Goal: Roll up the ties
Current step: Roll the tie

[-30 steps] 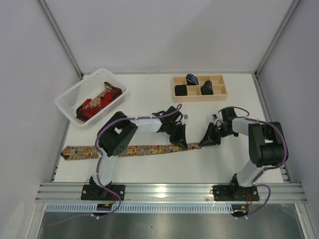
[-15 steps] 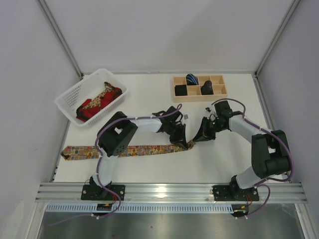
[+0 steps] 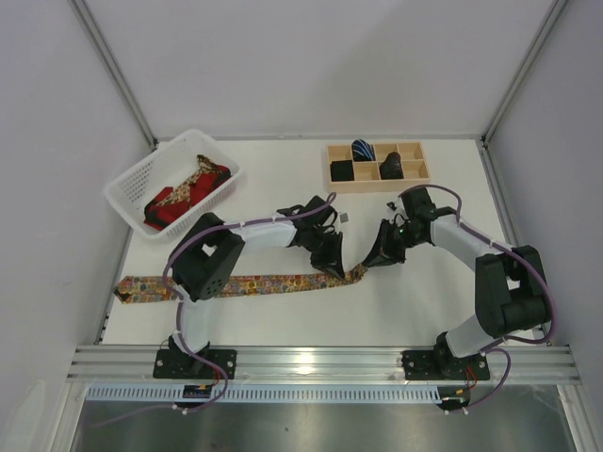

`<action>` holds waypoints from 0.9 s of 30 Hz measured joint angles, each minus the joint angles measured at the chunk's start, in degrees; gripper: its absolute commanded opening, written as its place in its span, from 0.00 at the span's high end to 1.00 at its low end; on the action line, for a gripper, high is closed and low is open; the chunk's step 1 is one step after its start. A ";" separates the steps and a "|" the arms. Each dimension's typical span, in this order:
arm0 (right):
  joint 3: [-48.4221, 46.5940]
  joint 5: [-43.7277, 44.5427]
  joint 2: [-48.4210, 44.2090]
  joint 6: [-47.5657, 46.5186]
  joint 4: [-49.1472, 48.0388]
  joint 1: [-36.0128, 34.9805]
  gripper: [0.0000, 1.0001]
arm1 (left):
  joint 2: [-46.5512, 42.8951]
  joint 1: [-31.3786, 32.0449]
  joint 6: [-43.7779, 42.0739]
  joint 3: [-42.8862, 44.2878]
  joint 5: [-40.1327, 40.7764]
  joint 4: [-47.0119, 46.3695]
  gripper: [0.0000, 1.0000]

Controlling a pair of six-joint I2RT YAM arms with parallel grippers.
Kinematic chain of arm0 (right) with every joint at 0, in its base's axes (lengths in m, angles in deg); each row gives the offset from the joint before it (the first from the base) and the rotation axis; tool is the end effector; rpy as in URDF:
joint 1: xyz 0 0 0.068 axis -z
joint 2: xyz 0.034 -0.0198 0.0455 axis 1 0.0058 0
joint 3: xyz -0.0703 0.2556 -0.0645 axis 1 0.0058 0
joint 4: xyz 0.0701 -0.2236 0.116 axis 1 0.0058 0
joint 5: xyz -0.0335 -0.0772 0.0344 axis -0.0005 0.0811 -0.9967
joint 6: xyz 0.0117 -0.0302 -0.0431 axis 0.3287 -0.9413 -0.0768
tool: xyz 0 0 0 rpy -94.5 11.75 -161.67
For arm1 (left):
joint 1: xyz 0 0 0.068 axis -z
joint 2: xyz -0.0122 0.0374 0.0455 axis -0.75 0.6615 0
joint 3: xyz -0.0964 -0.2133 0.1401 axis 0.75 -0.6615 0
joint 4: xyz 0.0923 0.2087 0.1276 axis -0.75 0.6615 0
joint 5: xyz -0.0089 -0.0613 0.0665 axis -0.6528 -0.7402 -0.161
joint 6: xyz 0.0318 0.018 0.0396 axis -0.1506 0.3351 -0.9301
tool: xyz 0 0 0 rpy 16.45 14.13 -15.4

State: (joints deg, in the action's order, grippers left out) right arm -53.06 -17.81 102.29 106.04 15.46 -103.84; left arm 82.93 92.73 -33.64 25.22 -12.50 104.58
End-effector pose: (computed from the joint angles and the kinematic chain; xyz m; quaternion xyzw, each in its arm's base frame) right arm 0.2680 0.0895 0.1876 0.0427 0.9346 0.3492 0.0526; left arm 0.2759 -0.2941 0.1442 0.1468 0.9253 -0.3497 0.0049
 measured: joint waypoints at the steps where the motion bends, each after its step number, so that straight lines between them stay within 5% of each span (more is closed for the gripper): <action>1: -0.22 0.07 0.00 0.00 0.31 0.00 1.00 | -0.94 -0.35 -0.31 -0.46 0.24 0.35 0.91; 27: -8.41 2.25 11.61 6.78 -3.04 -14.36 1.00 | -6.78 -4.79 -2.73 -10.73 4.66 1.29 0.98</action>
State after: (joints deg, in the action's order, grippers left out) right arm -61.48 -15.56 113.89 112.82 12.43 -118.20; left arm 76.16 87.94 -36.37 14.49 -7.85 105.86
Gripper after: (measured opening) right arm 0.065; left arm 0.025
